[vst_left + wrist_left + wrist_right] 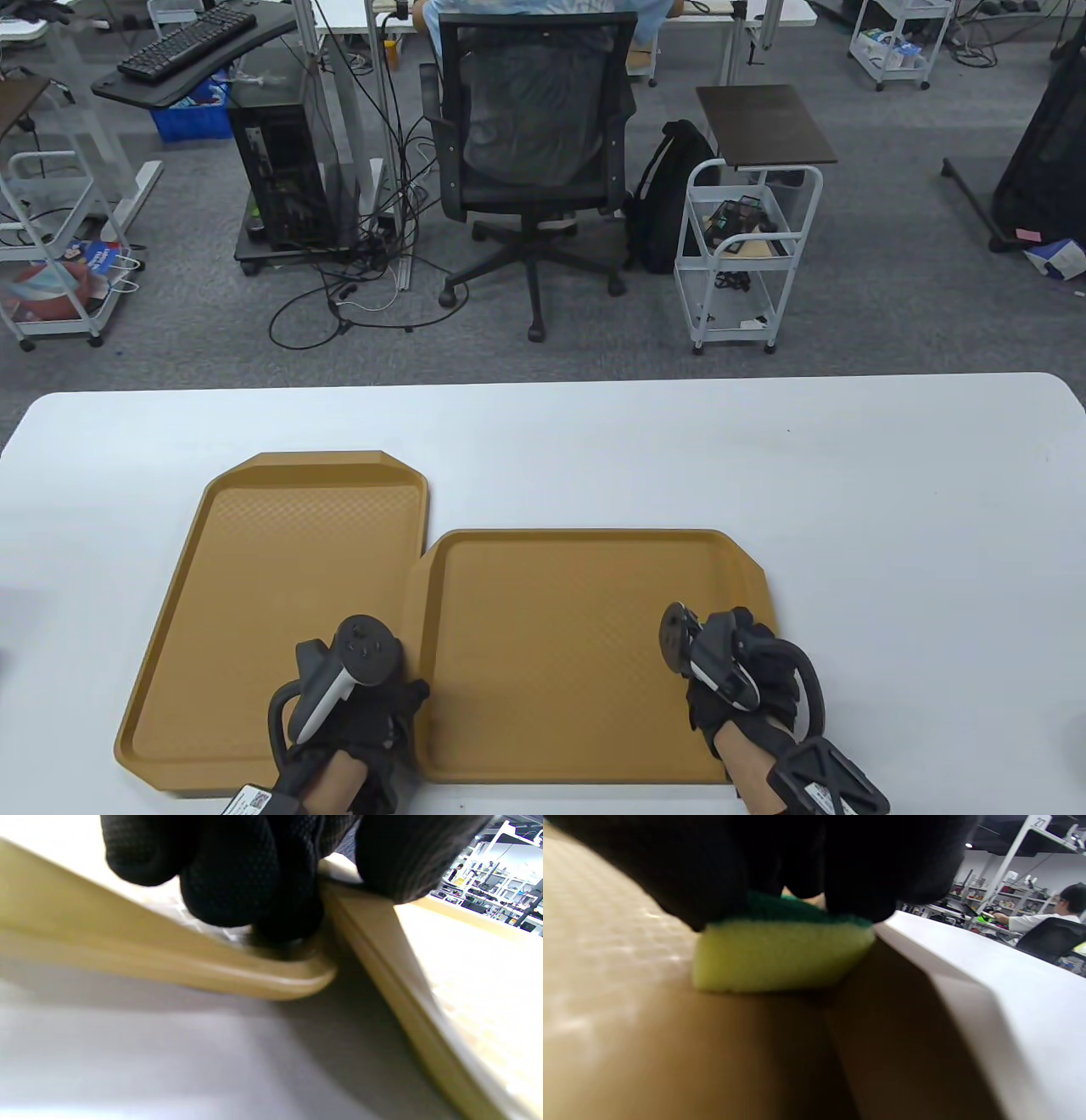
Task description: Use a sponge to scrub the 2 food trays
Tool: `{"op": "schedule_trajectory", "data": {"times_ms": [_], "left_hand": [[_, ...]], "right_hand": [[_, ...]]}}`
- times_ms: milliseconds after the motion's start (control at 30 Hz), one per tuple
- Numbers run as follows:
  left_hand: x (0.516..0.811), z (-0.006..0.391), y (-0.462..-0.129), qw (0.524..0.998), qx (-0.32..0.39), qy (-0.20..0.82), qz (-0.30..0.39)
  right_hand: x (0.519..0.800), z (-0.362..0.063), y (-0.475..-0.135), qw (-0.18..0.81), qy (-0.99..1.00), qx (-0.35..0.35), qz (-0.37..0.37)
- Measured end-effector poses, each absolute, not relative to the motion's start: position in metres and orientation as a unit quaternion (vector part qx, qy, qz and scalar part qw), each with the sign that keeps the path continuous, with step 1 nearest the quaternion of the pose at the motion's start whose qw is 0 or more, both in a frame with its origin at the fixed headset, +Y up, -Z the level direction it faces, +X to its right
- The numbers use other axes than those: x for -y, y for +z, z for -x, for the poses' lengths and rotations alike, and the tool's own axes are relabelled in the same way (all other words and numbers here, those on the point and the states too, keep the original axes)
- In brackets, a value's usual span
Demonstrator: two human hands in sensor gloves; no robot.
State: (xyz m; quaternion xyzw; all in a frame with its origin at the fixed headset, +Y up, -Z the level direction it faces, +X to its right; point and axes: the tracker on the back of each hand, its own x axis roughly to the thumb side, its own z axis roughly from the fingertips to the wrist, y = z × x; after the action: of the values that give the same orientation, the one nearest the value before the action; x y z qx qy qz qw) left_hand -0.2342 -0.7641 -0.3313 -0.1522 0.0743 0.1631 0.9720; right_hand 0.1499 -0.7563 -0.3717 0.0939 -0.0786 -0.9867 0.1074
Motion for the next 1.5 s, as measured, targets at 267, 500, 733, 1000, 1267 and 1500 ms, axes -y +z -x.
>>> {"op": "schedule_trajectory", "data": {"times_ms": [267,500,733,1000,1267,1500], "left_hand": [[0.765,0.236,-0.332,0.97,-0.069,0.169,0.158],[0.766,0.237,-0.333,0.97,-0.066,0.172,0.159],[0.766,0.241,-0.334,0.967,-0.065,0.187,0.157],[0.765,0.245,-0.336,0.965,-0.068,0.194,0.161],[0.766,0.247,-0.336,0.962,-0.069,0.204,0.166],[0.766,0.248,-0.336,0.96,-0.069,0.211,0.169]], "right_hand": [[0.761,-0.15,-0.413,0.083,-0.985,0.059,-0.14],[0.763,-0.151,-0.435,0.052,-0.983,0.049,-0.171],[0.763,-0.15,-0.451,0.03,-0.978,0.047,-0.201],[0.759,-0.145,-0.461,0.022,-0.971,0.058,-0.231],[0.751,-0.112,-0.46,-0.012,-0.977,0.069,-0.204],[0.75,-0.051,-0.463,-0.101,-0.984,0.07,-0.131]]}}
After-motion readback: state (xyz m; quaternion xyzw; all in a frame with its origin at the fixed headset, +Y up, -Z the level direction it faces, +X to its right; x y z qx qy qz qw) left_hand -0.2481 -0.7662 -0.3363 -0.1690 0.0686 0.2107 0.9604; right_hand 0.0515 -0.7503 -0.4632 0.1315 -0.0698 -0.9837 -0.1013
